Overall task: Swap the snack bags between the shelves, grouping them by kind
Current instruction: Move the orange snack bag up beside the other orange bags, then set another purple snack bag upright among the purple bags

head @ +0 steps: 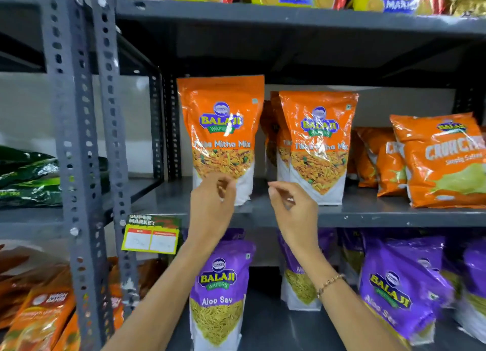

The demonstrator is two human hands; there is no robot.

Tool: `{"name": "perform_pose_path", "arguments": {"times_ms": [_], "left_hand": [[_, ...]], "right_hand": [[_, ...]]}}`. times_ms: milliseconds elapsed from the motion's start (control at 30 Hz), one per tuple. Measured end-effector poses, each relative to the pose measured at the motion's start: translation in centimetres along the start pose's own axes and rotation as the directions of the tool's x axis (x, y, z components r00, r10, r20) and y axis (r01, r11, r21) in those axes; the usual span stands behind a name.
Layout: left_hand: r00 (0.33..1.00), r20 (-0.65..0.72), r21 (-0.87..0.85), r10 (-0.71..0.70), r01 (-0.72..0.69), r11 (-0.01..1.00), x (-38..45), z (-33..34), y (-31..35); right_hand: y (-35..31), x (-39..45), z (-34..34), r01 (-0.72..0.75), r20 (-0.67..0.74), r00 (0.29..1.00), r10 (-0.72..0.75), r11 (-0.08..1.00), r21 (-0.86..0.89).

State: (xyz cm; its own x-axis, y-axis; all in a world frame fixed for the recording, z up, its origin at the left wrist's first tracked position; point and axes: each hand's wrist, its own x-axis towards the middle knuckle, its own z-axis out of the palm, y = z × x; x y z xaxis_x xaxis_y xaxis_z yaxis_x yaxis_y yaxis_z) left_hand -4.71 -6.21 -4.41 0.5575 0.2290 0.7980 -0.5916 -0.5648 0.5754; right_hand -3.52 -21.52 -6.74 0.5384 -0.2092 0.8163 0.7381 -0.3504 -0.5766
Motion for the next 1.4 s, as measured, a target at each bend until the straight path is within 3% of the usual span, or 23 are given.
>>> {"name": "perform_pose_path", "arguments": {"times_ms": [133, 267, 367, 433, 500, 533, 667, 733, 833, 1033, 1167, 1267, 1400], "left_hand": [[0.969, 0.237, -0.254, 0.075, -0.013, 0.967, -4.9, 5.3, 3.6], [0.823, 0.558, -0.355, 0.107, 0.121, 0.927, -10.5, 12.7, 5.1], [0.687, 0.725, -0.225, 0.053, 0.163, 0.961, -14.7, 19.2, 3.6], [0.536, 0.843, -0.058, -0.050, 0.183, 0.981, -17.4, 23.4, 2.0], [0.370, 0.917, 0.113, -0.146, 0.110, 0.987, -19.4, 26.2, 0.7], [0.341, 0.926, 0.134, -0.164, 0.110, 0.985, -19.9, 27.1, 0.3], [0.354, 0.919, 0.117, -0.172, 0.172, 0.978, -20.9, 29.9, -1.0], [0.313, 0.914, 0.187, -0.257, 0.236, 0.954, -21.0, 31.4, -2.4], [0.237, 0.902, 0.280, -0.360, 0.312, 0.908, -20.8, 32.6, -3.5], [0.252, 0.890, 0.253, -0.380, 0.420, 0.871, -22.0, 33.1, -5.4], [0.310, 0.878, 0.196, -0.365, 0.463, 0.864, -23.0, 30.8, -6.4], [0.324, 0.861, 0.193, -0.392, 0.504, 0.842, -23.2, 28.8, -6.9], [0.419, 0.763, 0.186, -0.492, 0.587, 0.788, -23.2, 26.7, -8.5]], "right_hand": [[2.5, -5.4, -6.9, -0.119, -0.194, 0.972, 0.130, 0.991, 0.066], [6.6, -11.1, -14.8, -0.284, -0.349, 0.891, 0.290, 0.956, 0.068], [9.1, -15.6, -20.0, -0.383, -0.441, 0.836, 0.327, 0.923, -0.041], [11.1, -18.3, -23.5, -0.441, -0.496, 0.796, 0.347, 0.894, -0.082], [13.5, -20.3, -26.3, -0.541, -0.489, 0.764, 0.422, 0.831, -0.130], [14.9, -21.2, -27.3, -0.603, -0.452, 0.747, 0.487, 0.783, -0.153], [20.5, -22.8, -28.8, -0.763, -0.170, 0.638, 0.751, 0.587, -0.271], [23.0, -22.7, -28.6, -0.750, -0.014, 0.605, 0.796, 0.564, -0.345], [25.3, -21.5, -27.9, -0.675, 0.138, 0.622, 0.771, 0.617, -0.404], [27.3, -21.0, -26.4, -0.646, 0.161, 0.699, 0.697, 0.711, -0.277], [28.0, -21.2, -25.1, -0.612, 0.150, 0.742, 0.653, 0.752, -0.247], [29.0, -21.0, -23.8, -0.606, 0.212, 0.740, 0.639, 0.769, -0.203], [29.7, -19.3, -22.2, -0.655, 0.340, 0.685, 0.645, 0.749, -0.101]]}}
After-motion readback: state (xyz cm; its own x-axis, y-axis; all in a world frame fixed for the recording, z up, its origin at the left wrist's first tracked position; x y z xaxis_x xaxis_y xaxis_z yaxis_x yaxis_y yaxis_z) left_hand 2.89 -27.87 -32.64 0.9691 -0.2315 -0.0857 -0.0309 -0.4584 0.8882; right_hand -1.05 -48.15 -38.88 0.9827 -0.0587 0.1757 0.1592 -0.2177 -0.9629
